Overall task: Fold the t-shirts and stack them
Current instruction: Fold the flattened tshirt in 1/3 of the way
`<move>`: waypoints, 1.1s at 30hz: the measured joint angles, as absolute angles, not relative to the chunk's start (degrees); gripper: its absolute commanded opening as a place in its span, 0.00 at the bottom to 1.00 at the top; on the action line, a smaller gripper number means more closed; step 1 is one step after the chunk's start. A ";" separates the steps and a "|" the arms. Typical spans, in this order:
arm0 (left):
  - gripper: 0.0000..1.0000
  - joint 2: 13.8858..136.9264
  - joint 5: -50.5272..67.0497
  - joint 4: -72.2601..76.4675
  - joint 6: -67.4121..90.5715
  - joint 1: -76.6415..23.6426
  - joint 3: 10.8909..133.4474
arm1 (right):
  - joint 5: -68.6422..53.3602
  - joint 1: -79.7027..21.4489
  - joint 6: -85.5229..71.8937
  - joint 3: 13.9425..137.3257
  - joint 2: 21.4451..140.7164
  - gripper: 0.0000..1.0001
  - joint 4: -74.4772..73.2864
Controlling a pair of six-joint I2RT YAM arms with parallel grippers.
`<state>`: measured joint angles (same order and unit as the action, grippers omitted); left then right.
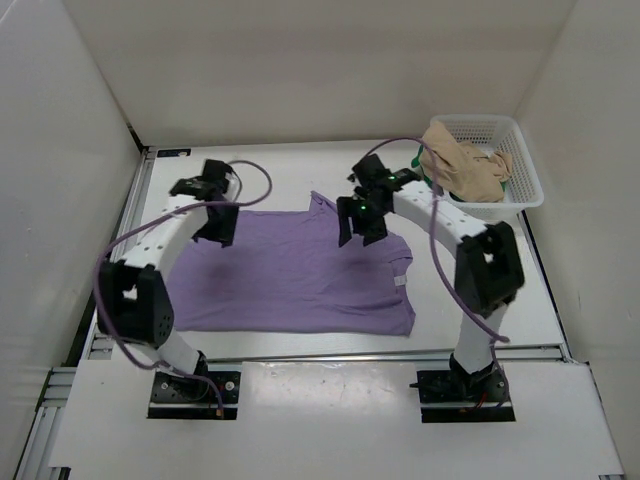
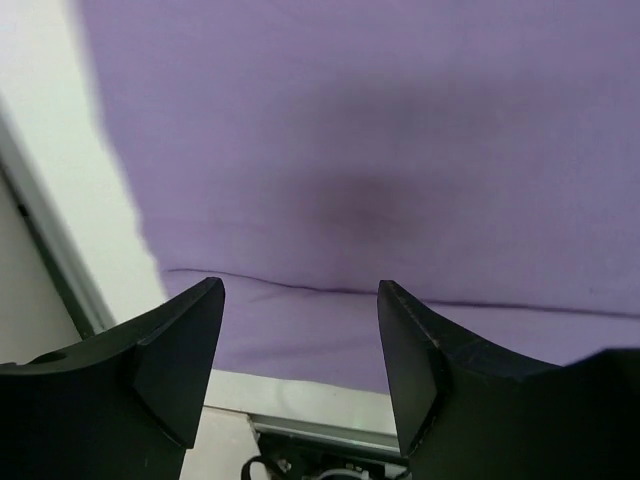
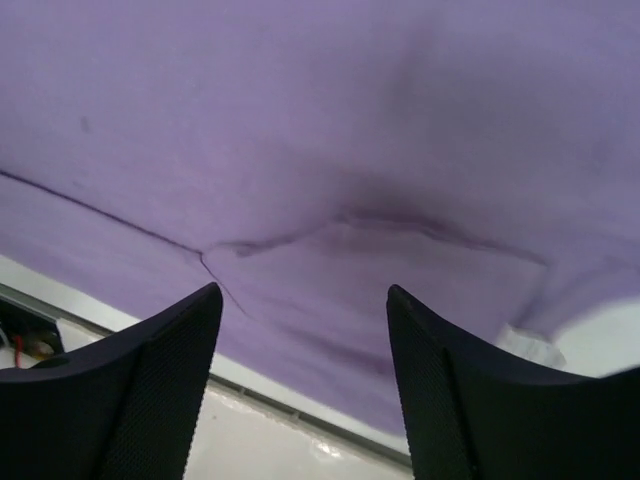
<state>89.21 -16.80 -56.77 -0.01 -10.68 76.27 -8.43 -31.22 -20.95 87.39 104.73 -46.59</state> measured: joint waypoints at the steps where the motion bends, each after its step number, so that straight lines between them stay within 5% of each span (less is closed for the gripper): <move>1: 0.73 91.20 -16.45 -56.82 -0.03 -12.62 74.94 | -8.80 -32.21 -20.36 89.52 107.53 0.72 -46.68; 5: 0.72 98.26 -14.22 -56.64 -0.05 -18.57 74.00 | -10.09 -35.94 -18.76 94.80 116.05 0.73 -47.00; 15: 0.71 111.31 -7.35 -54.35 -0.01 -21.98 84.73 | -7.70 -41.39 -18.31 90.15 118.72 0.46 -47.42; 19: 0.71 115.92 -7.38 -53.78 -0.03 -21.89 85.03 | -7.20 -41.19 -19.38 87.20 118.54 0.45 -47.44; 21: 0.71 117.56 -7.38 -54.19 -0.05 -21.89 85.34 | -6.90 -41.15 -19.73 87.20 118.54 0.36 -47.44; 22: 0.71 117.40 -7.51 -54.17 -0.05 -21.89 85.34 | -6.63 -41.12 -19.90 87.13 118.54 0.22 -47.42; 25: 0.71 117.32 -7.55 -54.00 -0.01 -21.89 85.12 | -5.93 -41.01 -20.64 85.49 117.69 0.02 -46.22; 33: 0.71 116.75 -8.60 -53.67 -0.01 -21.91 84.34 | -3.25 -42.54 -22.57 75.46 109.30 0.00 -40.93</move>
<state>116.75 -8.60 -53.67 -0.01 -21.91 84.33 -3.25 -42.54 -22.57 75.46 109.30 -40.93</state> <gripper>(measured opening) 0.709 0.002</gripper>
